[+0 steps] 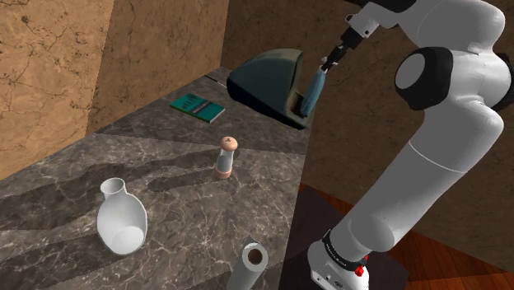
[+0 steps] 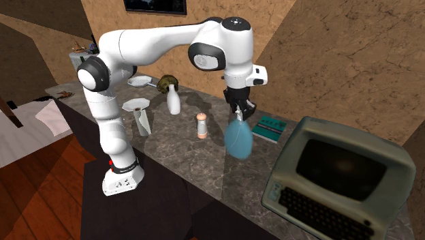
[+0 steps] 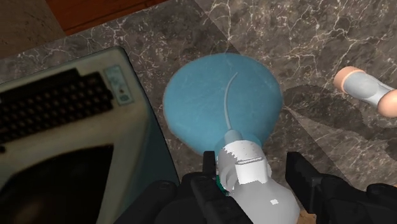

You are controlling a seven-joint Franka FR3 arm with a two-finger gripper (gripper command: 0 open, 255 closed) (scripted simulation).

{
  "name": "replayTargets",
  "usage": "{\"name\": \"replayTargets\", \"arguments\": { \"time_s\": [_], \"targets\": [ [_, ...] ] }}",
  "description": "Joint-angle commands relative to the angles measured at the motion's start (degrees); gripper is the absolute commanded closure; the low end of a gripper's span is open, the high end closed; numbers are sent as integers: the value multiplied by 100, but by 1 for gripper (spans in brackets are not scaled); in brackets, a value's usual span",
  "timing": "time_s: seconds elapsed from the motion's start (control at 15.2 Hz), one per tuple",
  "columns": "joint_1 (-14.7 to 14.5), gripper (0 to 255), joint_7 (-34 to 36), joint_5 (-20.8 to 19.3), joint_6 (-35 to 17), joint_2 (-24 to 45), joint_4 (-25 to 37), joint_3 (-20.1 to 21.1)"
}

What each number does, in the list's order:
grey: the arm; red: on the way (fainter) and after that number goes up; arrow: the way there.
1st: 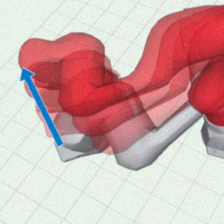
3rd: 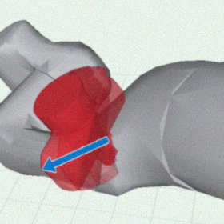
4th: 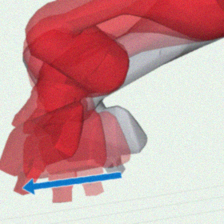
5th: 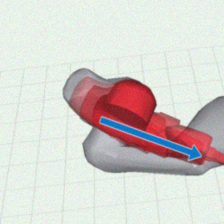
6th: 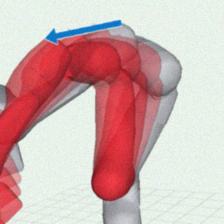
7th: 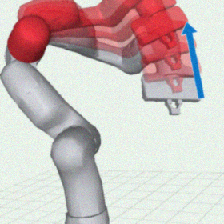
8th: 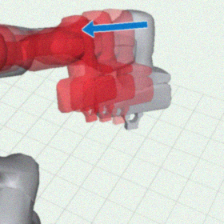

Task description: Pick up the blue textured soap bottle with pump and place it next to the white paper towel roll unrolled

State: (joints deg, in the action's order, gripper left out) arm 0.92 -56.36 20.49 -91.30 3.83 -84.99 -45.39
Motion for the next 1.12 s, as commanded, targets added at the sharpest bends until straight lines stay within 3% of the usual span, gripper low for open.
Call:
{"name": "replayTargets", "arguments": {
  "time_s": [0.0,0.59,1.06],
  "targets": [
    [26,255,23,37,163,45,194,-13],
    [352,255,40,462,1075,548,1418,-115],
    [938,255,76,1058,1962,1161,2731,-147]
  ]
}}
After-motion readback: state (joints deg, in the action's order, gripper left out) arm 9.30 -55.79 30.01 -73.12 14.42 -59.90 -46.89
